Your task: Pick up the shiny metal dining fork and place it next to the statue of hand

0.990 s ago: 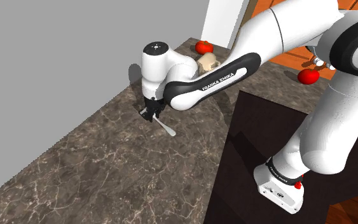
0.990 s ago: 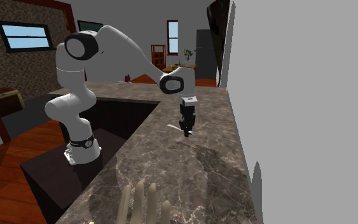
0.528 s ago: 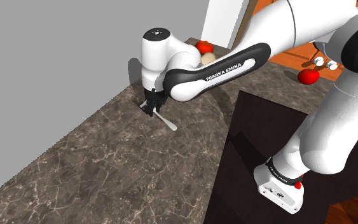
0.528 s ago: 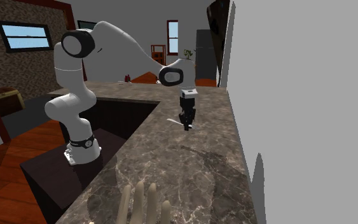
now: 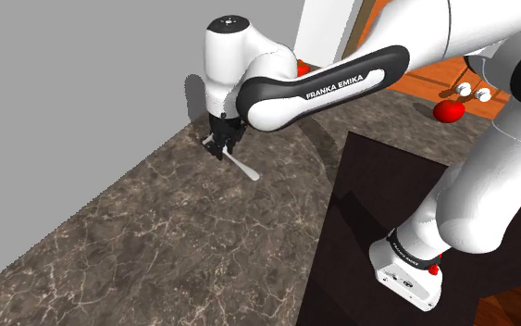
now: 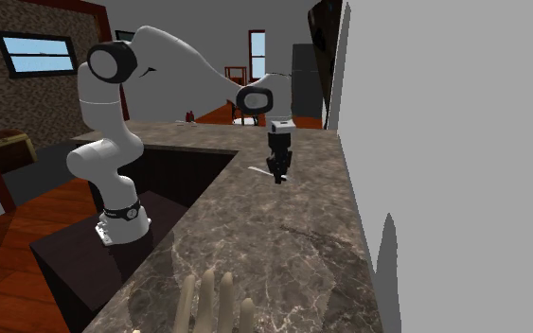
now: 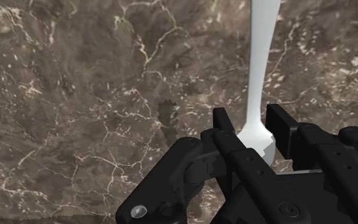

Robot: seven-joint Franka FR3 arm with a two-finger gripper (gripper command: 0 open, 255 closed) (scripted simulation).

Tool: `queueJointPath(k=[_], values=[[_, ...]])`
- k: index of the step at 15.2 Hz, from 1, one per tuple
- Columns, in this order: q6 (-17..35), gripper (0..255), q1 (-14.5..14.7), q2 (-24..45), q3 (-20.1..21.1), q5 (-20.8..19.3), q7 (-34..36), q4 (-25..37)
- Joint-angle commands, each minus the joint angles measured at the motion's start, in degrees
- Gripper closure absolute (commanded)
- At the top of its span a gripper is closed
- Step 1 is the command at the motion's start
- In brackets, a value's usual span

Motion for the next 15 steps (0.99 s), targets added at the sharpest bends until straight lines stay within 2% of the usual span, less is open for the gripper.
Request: queueJointPath(k=[1, 15], values=[[-1.5, 255, -0.1, -0.6, 0.1, 0.5, -0.5, 1.0], [-11.4, 255, -0.1, -3.3, 0.4, 2.5, -2.9, 8.7]])
